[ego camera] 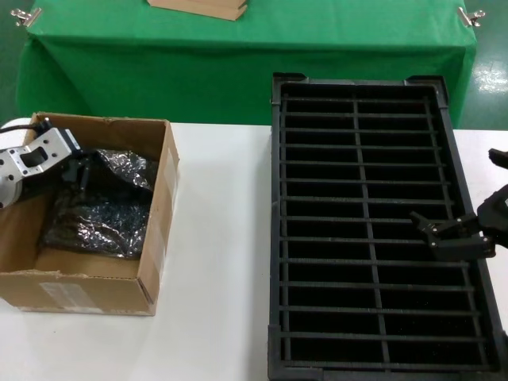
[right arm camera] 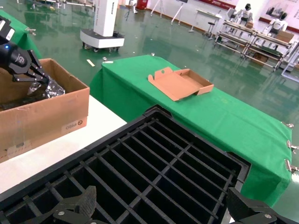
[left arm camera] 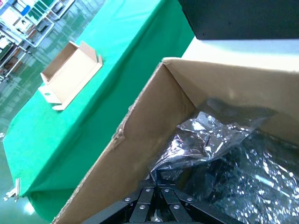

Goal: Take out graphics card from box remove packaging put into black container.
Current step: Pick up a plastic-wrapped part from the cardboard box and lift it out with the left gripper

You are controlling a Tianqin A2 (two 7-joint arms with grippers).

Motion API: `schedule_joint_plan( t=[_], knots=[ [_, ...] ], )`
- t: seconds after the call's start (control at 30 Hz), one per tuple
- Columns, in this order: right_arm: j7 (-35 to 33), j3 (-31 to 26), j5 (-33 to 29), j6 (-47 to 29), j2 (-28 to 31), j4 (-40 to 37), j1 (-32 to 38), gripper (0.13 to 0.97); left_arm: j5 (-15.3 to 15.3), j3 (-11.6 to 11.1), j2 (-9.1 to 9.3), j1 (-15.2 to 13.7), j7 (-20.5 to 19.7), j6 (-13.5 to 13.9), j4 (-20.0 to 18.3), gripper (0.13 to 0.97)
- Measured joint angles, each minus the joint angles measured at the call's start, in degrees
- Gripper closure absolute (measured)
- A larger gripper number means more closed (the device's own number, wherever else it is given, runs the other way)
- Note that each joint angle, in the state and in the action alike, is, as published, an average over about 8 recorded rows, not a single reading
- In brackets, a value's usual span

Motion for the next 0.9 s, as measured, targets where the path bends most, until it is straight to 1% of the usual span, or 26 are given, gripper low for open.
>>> schedule_joint_plan(
  t=[0.17, 0.3, 0.43, 0.57, 0.63, 0.7, 0.9],
  knots=[
    [0.00, 0.00, 0.00, 0.00, 0.00, 0.00, 0.00, 0.129, -0.45, -0.44, -0.04, -0.21, -0.31, 0.42, -0.20, 0.958],
    [0.00, 0.00, 0.00, 0.00, 0.00, 0.00, 0.00, 0.129, -0.77, -0.75, -0.56, -0.22, -0.43, 0.78, -0.46, 0.958],
    [0.00, 0.00, 0.00, 0.00, 0.00, 0.00, 0.00, 0.129, -1.19, -1.16, -1.78, -0.14, -0.51, 1.80, -0.92, 0.958],
    [0.00, 0.00, 0.00, 0.00, 0.00, 0.00, 0.00, 0.129, -1.82, -1.72, -3.57, 0.48, -1.15, 3.89, -2.71, 0.958],
    [0.00, 0.00, 0.00, 0.00, 0.00, 0.00, 0.00, 0.129, -2.16, -1.97, -4.58, 1.46, -2.24, 5.31, -5.00, 0.958],
    [0.00, 0.00, 0.00, 0.00, 0.00, 0.00, 0.00, 0.129, -2.49, -2.19, -5.59, 2.97, -3.94, 6.82, -8.33, 0.958],
    [0.00, 0.00, 0.00, 0.00, 0.00, 0.00, 0.00, 0.129, -4.11, -3.15, -8.64, 9.37, -11.04, 11.53, -22.16, 0.958]
  ],
)
